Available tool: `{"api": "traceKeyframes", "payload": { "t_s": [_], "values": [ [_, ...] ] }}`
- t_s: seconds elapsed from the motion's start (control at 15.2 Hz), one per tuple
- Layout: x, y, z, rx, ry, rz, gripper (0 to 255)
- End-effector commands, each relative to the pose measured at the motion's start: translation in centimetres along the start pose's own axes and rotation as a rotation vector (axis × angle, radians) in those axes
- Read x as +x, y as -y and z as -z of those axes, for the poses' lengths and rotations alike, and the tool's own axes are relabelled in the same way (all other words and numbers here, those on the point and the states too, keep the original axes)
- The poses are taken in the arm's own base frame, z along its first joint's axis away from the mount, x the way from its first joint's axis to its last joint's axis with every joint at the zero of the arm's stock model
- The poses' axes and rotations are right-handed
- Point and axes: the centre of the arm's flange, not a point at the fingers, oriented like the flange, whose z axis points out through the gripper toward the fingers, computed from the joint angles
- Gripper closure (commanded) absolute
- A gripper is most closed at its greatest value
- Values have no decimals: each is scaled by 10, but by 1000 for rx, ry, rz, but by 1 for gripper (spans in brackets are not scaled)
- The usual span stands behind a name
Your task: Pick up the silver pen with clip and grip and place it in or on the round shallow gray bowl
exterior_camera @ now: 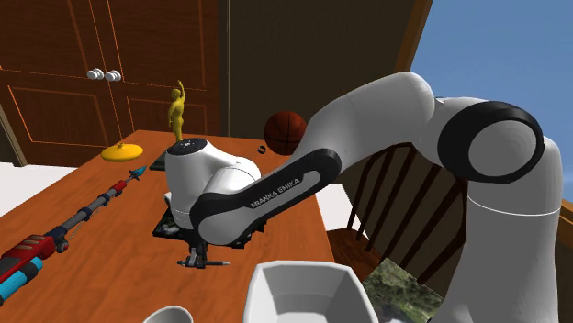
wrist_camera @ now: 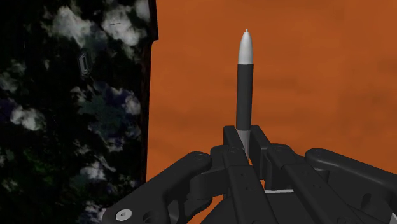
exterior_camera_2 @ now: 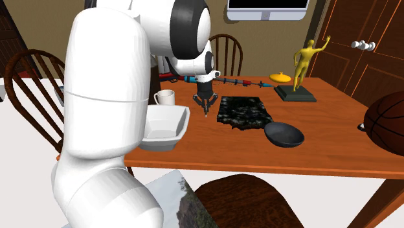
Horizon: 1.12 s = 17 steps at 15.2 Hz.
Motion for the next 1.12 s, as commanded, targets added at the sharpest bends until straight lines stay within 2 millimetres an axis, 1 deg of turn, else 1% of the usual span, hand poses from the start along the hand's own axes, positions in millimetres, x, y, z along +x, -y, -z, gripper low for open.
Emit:
{"api": "traceKeyframes", "payload": {
  "t_s": [0.0,0.07,1.06],
  "values": [
    [-2,-3,-2,-1,5,-4,255],
    [-2,-3,-2,-1,5,-4,255],
    [-2,-9,77,-1,5,-4,255]
  ]
}}
